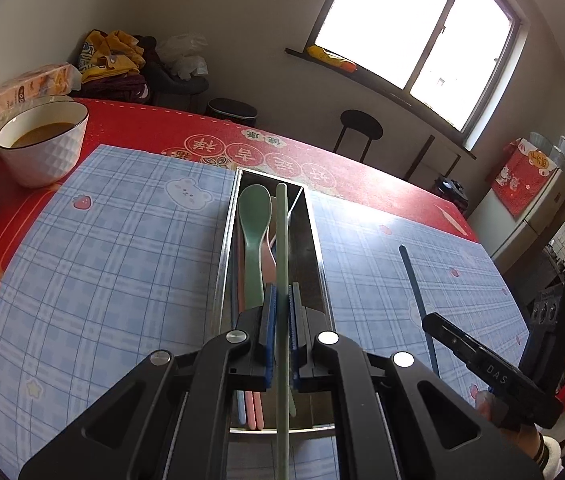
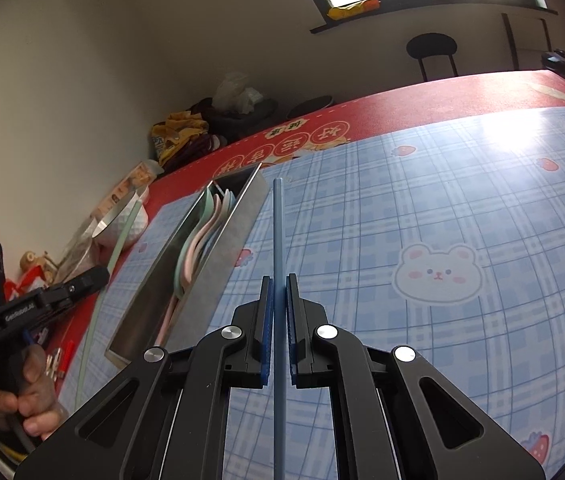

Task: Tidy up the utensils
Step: 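Lower the green stick into the steel tray with the left tool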

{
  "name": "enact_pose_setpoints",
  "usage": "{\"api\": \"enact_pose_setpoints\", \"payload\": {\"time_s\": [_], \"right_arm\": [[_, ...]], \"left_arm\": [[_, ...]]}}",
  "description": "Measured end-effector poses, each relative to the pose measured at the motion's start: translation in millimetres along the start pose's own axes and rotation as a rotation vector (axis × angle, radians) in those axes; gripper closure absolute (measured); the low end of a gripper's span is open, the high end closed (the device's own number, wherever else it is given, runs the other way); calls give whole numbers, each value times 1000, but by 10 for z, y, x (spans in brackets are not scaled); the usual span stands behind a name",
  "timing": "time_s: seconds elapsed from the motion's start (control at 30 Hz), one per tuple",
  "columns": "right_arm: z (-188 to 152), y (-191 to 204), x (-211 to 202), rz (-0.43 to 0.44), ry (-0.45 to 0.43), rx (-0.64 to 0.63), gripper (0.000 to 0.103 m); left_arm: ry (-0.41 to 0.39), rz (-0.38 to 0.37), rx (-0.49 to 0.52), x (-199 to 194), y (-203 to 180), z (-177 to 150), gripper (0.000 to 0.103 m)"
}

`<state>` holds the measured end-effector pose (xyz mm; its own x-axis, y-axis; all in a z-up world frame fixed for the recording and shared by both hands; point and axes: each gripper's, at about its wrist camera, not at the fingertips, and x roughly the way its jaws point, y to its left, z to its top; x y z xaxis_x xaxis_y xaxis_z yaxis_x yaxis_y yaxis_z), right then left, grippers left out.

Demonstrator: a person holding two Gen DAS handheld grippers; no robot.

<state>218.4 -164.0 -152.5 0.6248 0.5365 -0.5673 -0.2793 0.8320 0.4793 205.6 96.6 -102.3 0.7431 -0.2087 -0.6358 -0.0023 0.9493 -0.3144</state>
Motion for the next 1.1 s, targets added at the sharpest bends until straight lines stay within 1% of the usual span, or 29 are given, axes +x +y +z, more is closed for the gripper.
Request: {"api": "enact_pose_setpoints", "payload": {"time_s": [0.17,0.23,0.37,0.53,0.7,0.93,1.1], "right_arm": [[-32,-68,95,35,5,18,97],[-26,-134,104,60,8,52,97],[-29,-181,89,79,-4,78,97],[-47,-144,85,96,-5,56,97],[-53,-189,78,109,-4,80,97],[-51,-192,91,115,-1,81,97],[-54,-212,92,123,1,90,97]], "left_arm": [[58,70,40,380,-94,272,97],[81,101,55,523,-98,323,97],[123,167,80,735,-46,355,97],[156,220,104,849,-13,333,97],[163,228,131,886,-26,328,96],[158,234,190,915,-156,313,96],[184,229,188,991,-149,308,98]]}}
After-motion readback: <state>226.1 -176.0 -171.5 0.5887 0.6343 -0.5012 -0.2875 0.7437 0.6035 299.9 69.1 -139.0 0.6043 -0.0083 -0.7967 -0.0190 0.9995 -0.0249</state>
